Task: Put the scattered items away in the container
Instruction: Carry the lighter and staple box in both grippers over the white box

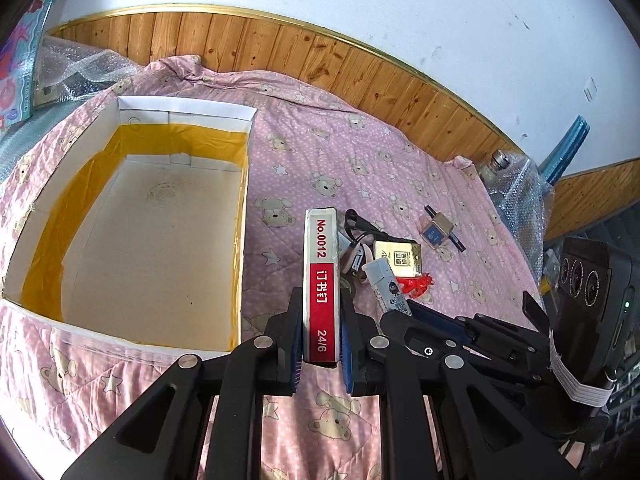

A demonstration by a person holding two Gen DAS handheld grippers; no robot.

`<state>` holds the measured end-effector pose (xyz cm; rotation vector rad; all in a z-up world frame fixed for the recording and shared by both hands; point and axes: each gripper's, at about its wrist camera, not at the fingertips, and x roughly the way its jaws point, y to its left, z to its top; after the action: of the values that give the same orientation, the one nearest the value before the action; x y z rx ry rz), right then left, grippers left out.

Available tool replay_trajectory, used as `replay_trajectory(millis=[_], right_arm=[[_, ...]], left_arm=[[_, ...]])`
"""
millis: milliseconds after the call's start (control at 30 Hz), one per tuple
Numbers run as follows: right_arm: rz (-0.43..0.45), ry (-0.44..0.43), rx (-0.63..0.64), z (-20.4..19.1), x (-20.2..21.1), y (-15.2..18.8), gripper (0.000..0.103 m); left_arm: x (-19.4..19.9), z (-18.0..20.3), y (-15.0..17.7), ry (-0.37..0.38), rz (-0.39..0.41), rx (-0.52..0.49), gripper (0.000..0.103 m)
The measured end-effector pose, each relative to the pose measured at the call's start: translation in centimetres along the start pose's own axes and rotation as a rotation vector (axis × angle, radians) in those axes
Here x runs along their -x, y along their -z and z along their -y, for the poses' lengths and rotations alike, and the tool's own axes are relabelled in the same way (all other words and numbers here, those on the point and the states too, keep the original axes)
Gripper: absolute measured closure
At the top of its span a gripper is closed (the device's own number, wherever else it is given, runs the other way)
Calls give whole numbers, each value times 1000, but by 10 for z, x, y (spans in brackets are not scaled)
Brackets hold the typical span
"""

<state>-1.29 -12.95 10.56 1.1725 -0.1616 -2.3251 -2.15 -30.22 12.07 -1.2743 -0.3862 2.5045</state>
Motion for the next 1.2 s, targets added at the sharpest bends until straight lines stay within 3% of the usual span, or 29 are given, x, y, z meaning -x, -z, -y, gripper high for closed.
replay_trajectory(millis=[1200], right_arm=[[-3, -72, 113, -69, -42, -68, 84]], left_arm=[[31, -74, -36, -11, 83, 139, 87]])
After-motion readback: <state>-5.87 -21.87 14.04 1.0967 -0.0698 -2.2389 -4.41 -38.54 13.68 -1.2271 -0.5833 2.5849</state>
